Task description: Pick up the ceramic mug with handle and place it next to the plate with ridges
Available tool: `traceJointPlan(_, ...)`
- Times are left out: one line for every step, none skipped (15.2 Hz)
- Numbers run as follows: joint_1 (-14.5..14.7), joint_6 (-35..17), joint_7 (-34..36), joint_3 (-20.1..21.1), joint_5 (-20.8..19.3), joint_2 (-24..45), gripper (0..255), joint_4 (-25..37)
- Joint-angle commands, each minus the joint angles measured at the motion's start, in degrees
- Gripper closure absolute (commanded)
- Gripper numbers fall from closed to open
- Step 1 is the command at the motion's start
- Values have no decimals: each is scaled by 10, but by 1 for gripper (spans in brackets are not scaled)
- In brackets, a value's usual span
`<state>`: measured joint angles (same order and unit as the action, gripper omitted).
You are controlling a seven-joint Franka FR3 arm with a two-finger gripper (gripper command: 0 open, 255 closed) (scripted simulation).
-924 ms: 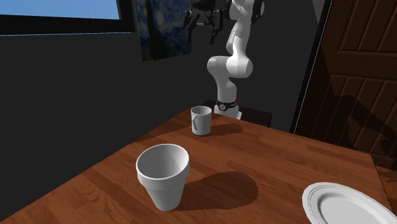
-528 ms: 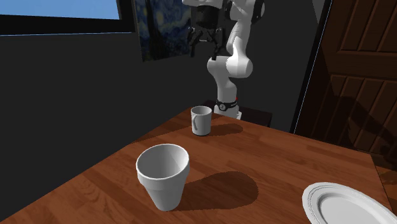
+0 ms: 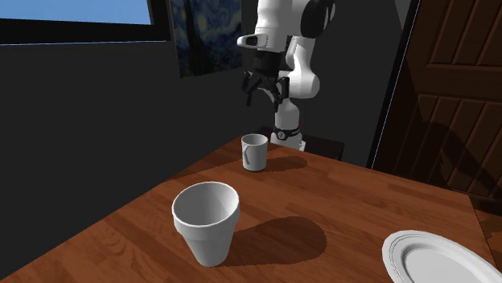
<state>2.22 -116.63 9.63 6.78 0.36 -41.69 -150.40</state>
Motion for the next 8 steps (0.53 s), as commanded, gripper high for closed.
traceJointPlan(4,-40,13,12,4,10,0,-32)
traceJointPlan(5,-60,18,17,5,19,0,-45)
traceJointPlan(6,-80,24,22,6,28,0,-58)
traceJointPlan(7,-100,30,27,7,39,0,-69)
traceJointPlan(8,-121,36,33,8,51,0,-80)
traceJointPlan(8,-143,42,39,8,64,0,-91)
traceJointPlan(8,-152,45,41,8,70,0,-95)
traceJointPlan(7,-162,45,42,7,77,0,-99)
